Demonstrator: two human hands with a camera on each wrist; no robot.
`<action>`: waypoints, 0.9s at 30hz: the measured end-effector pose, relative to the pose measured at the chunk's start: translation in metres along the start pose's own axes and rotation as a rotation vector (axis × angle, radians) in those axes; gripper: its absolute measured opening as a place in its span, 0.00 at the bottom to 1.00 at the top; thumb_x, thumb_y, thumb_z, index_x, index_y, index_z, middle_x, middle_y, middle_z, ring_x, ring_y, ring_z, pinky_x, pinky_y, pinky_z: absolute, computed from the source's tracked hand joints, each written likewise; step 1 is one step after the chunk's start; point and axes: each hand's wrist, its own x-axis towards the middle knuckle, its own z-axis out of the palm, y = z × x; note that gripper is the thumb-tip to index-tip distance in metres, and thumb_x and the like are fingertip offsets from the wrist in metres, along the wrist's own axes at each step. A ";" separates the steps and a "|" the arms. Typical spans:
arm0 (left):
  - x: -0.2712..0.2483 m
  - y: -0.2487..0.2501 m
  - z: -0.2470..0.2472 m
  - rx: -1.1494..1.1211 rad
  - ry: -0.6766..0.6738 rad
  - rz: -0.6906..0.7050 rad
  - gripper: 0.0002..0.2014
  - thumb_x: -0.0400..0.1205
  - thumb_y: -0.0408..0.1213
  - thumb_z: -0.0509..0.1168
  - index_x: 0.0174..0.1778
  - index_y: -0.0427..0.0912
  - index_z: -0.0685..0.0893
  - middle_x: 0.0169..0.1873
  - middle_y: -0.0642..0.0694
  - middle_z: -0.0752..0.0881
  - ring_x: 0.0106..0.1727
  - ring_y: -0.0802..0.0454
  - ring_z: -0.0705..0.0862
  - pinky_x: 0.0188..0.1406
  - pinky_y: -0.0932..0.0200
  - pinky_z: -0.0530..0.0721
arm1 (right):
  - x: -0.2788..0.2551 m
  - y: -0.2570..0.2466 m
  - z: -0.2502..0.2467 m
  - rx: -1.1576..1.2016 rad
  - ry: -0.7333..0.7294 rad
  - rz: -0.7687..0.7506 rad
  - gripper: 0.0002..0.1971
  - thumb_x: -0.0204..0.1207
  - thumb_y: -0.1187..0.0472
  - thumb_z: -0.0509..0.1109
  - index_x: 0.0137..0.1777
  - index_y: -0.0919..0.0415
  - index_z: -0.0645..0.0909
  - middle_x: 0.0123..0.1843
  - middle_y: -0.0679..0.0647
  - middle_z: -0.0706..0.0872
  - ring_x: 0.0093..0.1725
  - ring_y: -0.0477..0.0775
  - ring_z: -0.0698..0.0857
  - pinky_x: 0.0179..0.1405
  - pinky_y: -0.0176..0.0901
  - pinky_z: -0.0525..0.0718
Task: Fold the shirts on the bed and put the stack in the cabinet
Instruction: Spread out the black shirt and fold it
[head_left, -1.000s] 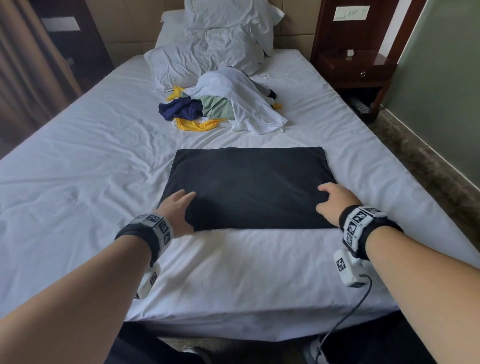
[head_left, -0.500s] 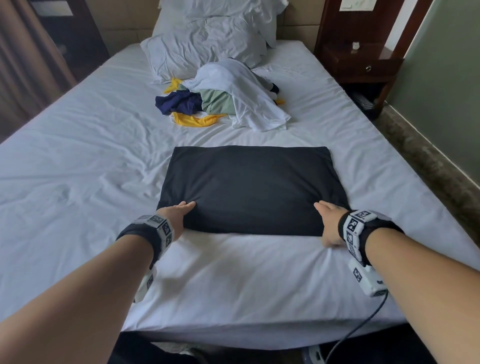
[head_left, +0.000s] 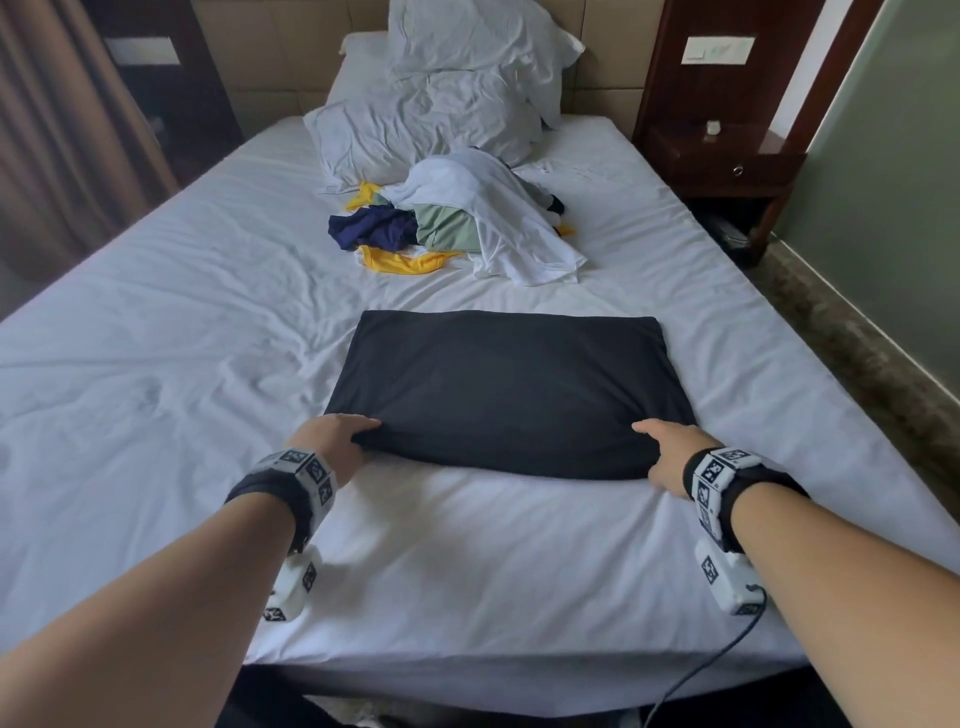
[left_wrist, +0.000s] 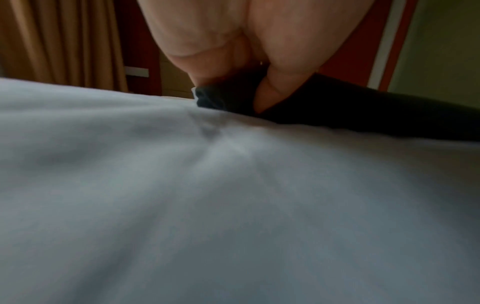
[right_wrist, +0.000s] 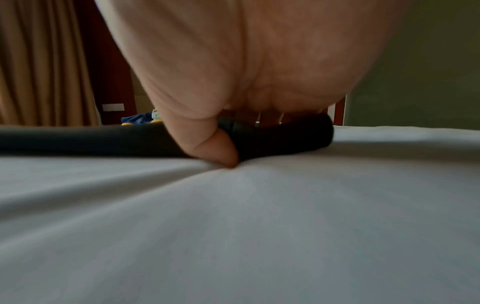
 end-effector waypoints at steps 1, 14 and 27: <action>0.000 0.002 -0.001 -0.022 0.013 -0.030 0.22 0.84 0.34 0.64 0.71 0.60 0.86 0.73 0.49 0.84 0.71 0.44 0.82 0.72 0.57 0.78 | 0.002 0.001 0.000 0.011 0.024 -0.001 0.34 0.79 0.64 0.64 0.84 0.42 0.67 0.78 0.52 0.77 0.73 0.56 0.79 0.66 0.40 0.79; -0.005 0.043 -0.103 -0.162 0.237 -0.029 0.18 0.83 0.29 0.58 0.57 0.53 0.88 0.48 0.42 0.88 0.47 0.39 0.83 0.44 0.53 0.77 | -0.018 -0.014 -0.091 0.298 0.362 0.061 0.16 0.85 0.62 0.59 0.66 0.53 0.83 0.64 0.61 0.86 0.56 0.64 0.82 0.53 0.47 0.78; -0.041 0.097 -0.265 -0.255 0.527 0.142 0.05 0.81 0.37 0.67 0.47 0.52 0.85 0.38 0.47 0.85 0.44 0.43 0.83 0.44 0.54 0.79 | -0.111 -0.031 -0.265 0.065 0.418 0.007 0.21 0.74 0.44 0.66 0.40 0.65 0.84 0.47 0.60 0.88 0.52 0.65 0.84 0.48 0.49 0.80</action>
